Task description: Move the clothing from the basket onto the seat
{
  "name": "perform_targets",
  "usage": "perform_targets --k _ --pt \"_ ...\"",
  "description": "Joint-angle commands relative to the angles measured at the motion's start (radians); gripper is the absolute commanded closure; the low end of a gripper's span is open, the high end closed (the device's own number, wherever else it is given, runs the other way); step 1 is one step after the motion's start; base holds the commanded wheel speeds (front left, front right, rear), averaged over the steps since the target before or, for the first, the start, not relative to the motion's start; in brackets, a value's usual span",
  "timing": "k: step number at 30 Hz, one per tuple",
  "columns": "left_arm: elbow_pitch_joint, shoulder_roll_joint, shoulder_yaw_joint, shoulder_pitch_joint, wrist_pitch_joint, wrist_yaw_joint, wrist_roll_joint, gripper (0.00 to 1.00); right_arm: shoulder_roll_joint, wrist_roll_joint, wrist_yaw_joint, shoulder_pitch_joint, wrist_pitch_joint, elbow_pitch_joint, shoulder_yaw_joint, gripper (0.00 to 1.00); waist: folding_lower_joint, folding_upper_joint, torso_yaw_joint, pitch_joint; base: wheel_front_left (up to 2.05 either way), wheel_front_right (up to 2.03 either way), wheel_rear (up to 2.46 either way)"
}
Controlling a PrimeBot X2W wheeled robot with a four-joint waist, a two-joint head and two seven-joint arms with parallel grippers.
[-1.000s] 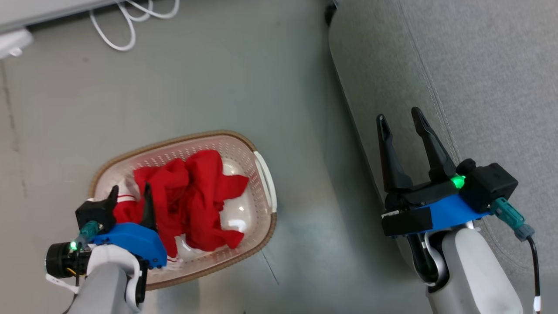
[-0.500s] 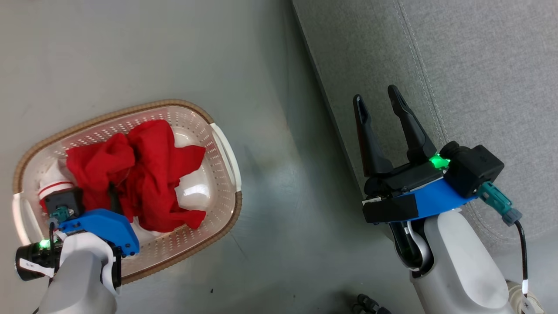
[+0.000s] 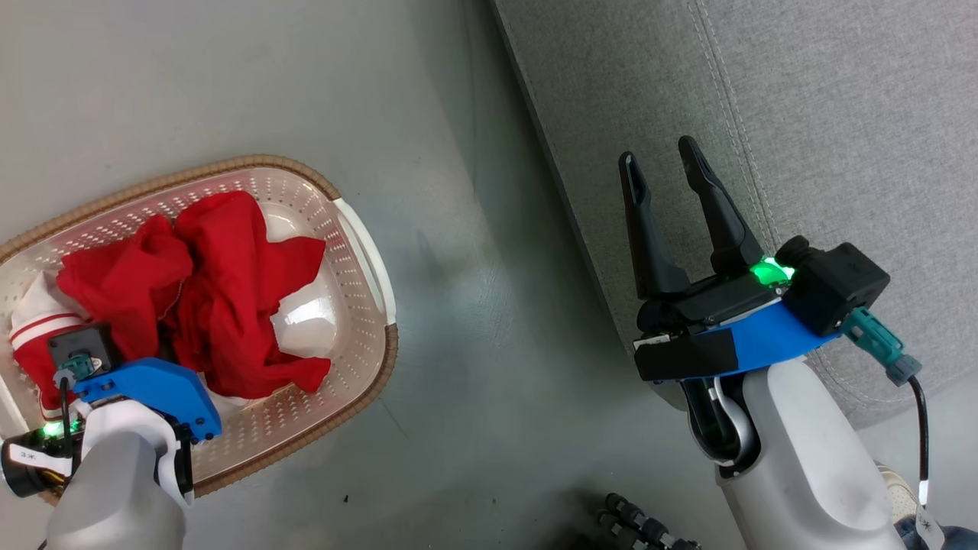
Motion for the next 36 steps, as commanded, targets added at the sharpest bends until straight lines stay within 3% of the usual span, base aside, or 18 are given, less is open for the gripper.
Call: perform_targets --k 1,21,36 --pt "0.007 0.005 -0.002 -0.019 -0.003 -0.004 0.0 1.0 -0.001 0.007 -0.001 -0.015 -0.004 0.0 0.0 0.0 -0.0001 0.0 -0.001 0.003 0.0 0.0 0.0" --pt "0.078 -0.036 -0.03 -0.029 -0.037 -0.025 -0.02 1.0 -0.001 -0.022 -0.001 -0.007 -0.003 0.028 -0.011 0.0 -0.0001 0.0 0.034 -0.047 0.0 0.0 0.0" --pt "0.104 -0.134 -0.137 0.002 -0.062 -0.117 0.016 1.0 -0.002 -0.104 -0.001 0.103 0.069 0.161 -0.052 0.0 -0.0001 0.0 0.187 -0.393 0.0 0.0 0.0"
